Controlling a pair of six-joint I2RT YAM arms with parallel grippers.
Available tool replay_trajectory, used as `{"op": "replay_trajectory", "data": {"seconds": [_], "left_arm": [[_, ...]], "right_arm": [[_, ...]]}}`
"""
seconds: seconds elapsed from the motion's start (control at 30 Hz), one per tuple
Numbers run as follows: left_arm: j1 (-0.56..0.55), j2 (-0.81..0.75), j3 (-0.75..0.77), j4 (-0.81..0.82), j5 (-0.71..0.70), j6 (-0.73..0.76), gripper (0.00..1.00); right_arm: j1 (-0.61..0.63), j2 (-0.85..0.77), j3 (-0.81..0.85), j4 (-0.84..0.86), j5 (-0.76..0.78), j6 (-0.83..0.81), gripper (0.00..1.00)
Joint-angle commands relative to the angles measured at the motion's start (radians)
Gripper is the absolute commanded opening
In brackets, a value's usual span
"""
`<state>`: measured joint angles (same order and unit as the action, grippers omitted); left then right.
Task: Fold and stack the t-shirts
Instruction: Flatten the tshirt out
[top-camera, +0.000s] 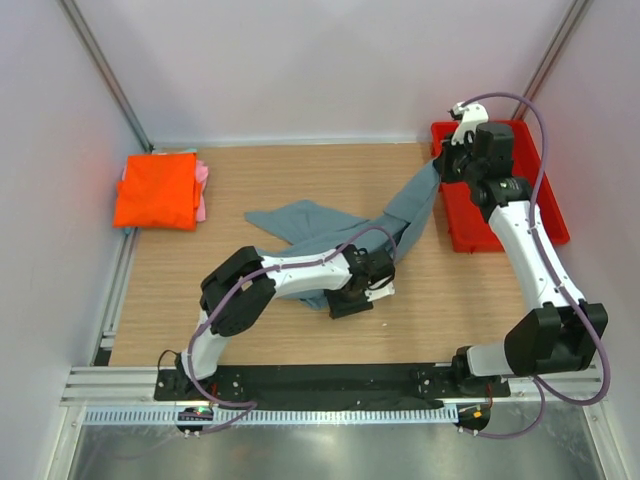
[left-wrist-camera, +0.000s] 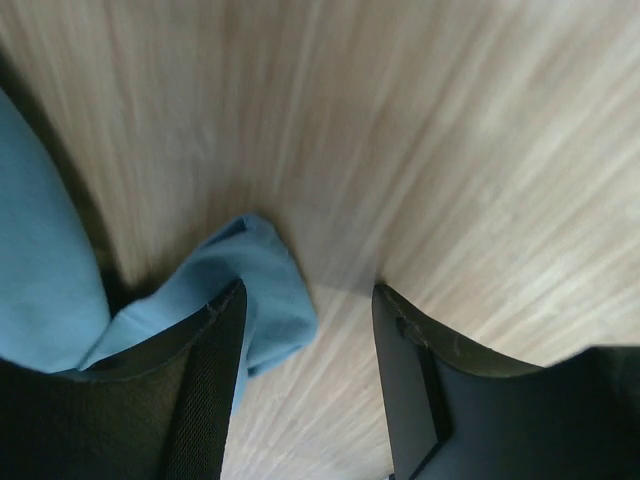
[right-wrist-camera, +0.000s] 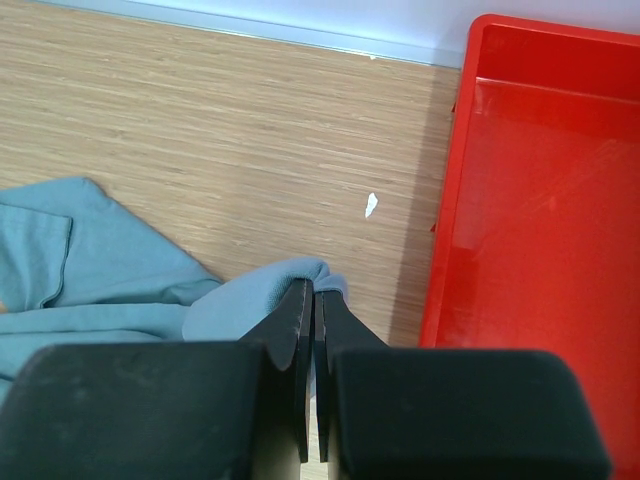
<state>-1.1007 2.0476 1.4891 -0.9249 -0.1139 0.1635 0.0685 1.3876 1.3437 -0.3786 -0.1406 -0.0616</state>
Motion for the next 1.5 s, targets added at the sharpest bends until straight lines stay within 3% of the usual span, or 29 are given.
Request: {"op": "replay_trajectory", "data": {"seconds": [0.0, 0.4, 0.6, 0.73, 0.87, 1.0, 1.23, 1.37, 1.47], "left_arm": [[-0.005, 0.034, 0.082, 0.001, -0.064, -0.016, 0.54], [-0.013, 0.131, 0.165, -0.012, -0.112, -0.018, 0.51], [-0.007, 0.151, 0.163, 0.023, -0.156, -0.018, 0.22], [0.012, 0.123, 0.171, 0.029, -0.179, -0.015, 0.1], [0.028, -0.056, 0.158, 0.061, -0.268, 0.036, 0.02], [0.093, -0.268, 0.272, -0.006, -0.308, 0.053, 0.01], [0.323, -0.65, 0.261, 0.102, -0.357, 0.168, 0.01], [0.384, -0.733, 0.29, 0.133, -0.391, 0.272, 0.02], [0.42, -0.785, 0.316, 0.101, -0.373, 0.262, 0.02]], "right_arm": [[-0.01, -0.058, -0.003, 0.05, 0.003, -0.014, 0.01], [-0.019, -0.058, -0.051, 0.084, -0.031, 0.002, 0.02], [-0.022, -0.075, -0.084, 0.102, -0.039, 0.008, 0.01], [-0.022, -0.088, -0.097, 0.101, -0.042, 0.011, 0.01], [-0.022, -0.119, -0.098, 0.096, -0.042, 0.006, 0.01], [-0.024, -0.154, -0.069, 0.081, -0.045, 0.009, 0.01], [-0.026, -0.19, 0.067, 0.032, -0.013, 0.011, 0.01], [-0.029, -0.168, 0.195, 0.001, 0.035, 0.02, 0.01], [-0.03, -0.167, 0.241, -0.009, 0.053, 0.045, 0.01]]}}
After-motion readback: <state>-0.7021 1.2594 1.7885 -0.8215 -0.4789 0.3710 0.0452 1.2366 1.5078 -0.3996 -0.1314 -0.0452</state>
